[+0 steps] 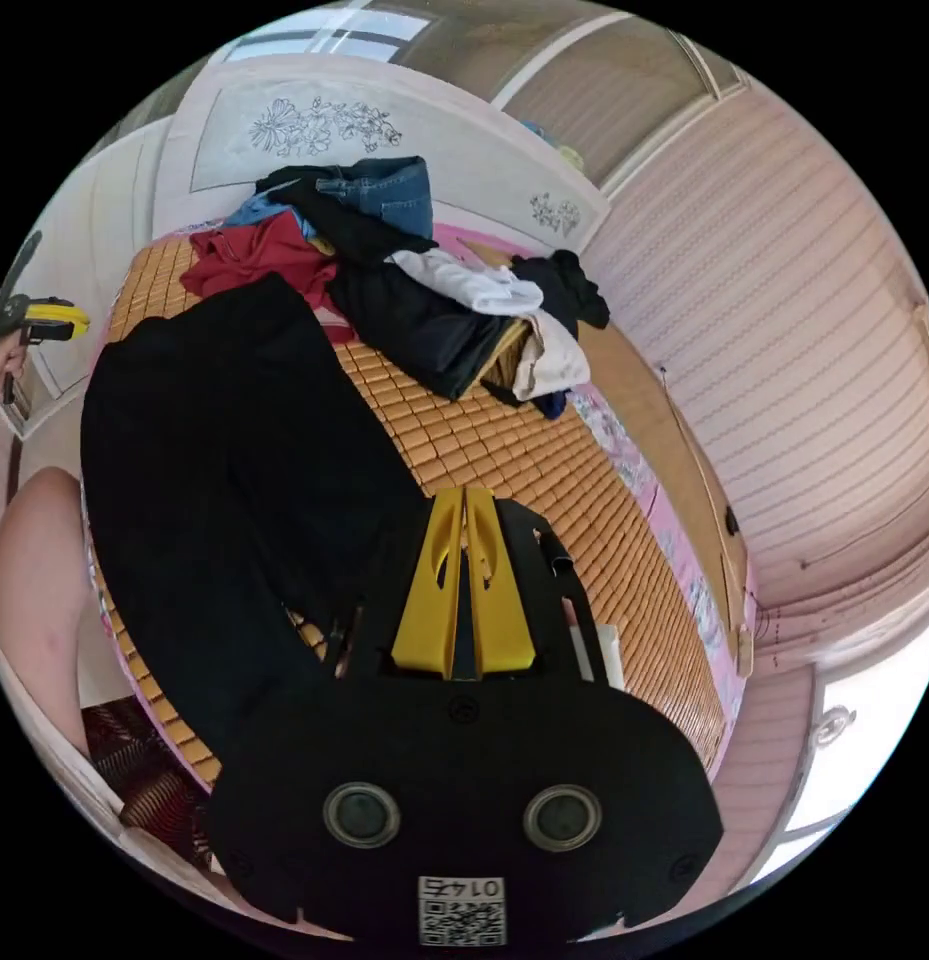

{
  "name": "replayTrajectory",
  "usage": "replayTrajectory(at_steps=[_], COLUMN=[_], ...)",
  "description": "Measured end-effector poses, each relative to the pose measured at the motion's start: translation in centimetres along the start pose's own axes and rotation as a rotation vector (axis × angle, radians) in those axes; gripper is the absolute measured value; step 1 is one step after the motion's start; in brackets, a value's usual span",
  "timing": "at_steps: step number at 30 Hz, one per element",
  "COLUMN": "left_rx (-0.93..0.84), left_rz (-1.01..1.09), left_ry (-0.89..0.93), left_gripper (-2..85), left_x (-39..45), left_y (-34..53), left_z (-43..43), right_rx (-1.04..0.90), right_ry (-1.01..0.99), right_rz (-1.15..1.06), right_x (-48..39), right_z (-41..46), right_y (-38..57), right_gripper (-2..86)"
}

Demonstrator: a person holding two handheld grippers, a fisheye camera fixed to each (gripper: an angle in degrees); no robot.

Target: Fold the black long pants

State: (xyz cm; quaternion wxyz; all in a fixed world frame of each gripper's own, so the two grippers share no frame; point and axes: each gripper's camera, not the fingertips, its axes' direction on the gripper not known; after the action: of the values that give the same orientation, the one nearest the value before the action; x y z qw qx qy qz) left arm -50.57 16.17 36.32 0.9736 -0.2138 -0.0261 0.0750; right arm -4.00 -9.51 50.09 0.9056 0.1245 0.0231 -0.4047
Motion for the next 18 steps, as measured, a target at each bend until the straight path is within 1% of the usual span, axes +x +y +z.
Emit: replayTrajectory(at_steps=[2, 3, 5, 6, 8, 9, 11, 13, 14, 16, 18], left_rx=[-0.012, -0.017, -0.025, -0.033, -0.079, -0.089, -0.114, -0.133, -0.177, -0.233, -0.269], left_rz=[0.136, 0.176, 0.315, 0.343, 0.436, 0.458, 0.568, 0.638, 0.688, 0.756, 0.818], left_ry=[0.115, 0.152, 0.261, 0.295, 0.432, 0.454, 0.503, 0.532, 0.557, 0.570, 0.543], left_gripper=[4.7, 4.7, 4.9, 4.9, 5.0, 5.1, 5.3, 5.2, 5.3, 5.5, 5.6], left_x=[5.0, 6.5, 12.6, 14.2, 20.2, 21.7, 27.3, 31.2, 33.7, 36.9, 39.7], left_y=[-2.2, -2.8, -4.8, -5.3, -6.8, -7.1, -7.9, -7.9, -7.9, -7.6, -7.4], left_z=[0.9, 1.3, 2.8, 3.3, 5.2, 5.6, 6.6, 7.5, 8.3, 9.4, 10.3], right_rx=[-0.133, -0.165, -0.262, -0.280, -0.343, -0.353, -0.344, -0.328, -0.331, -0.340, -0.343], right_ry=[-0.036, -0.027, 0.011, 0.011, -0.029, -0.045, -0.073, -0.037, -0.018, -0.027, -0.060], right_rz=[0.169, 0.215, 0.397, 0.432, 0.569, 0.608, 0.782, 0.903, 0.978, 1.073, 1.158], right_x=[4.4, 5.4, 9.2, 10.0, 13.1, 13.8, 16.1, 17.4, 18.1, 19.0, 19.8], right_z=[-1.2, -1.5, -2.8, -3.2, -4.6, -5.0, -7.5, -9.8, -11.1, -12.8, -14.3], right_y=[7.3, 9.0, 15.1, 16.4, 21.6, 22.9, 28.3, 32.4, 35.0, 38.7, 41.9], right_gripper=[-0.8, -0.7, -0.1, 0.3, 4.1, 5.1, 7.9, 8.6, 9.2, 10.8, 12.3])
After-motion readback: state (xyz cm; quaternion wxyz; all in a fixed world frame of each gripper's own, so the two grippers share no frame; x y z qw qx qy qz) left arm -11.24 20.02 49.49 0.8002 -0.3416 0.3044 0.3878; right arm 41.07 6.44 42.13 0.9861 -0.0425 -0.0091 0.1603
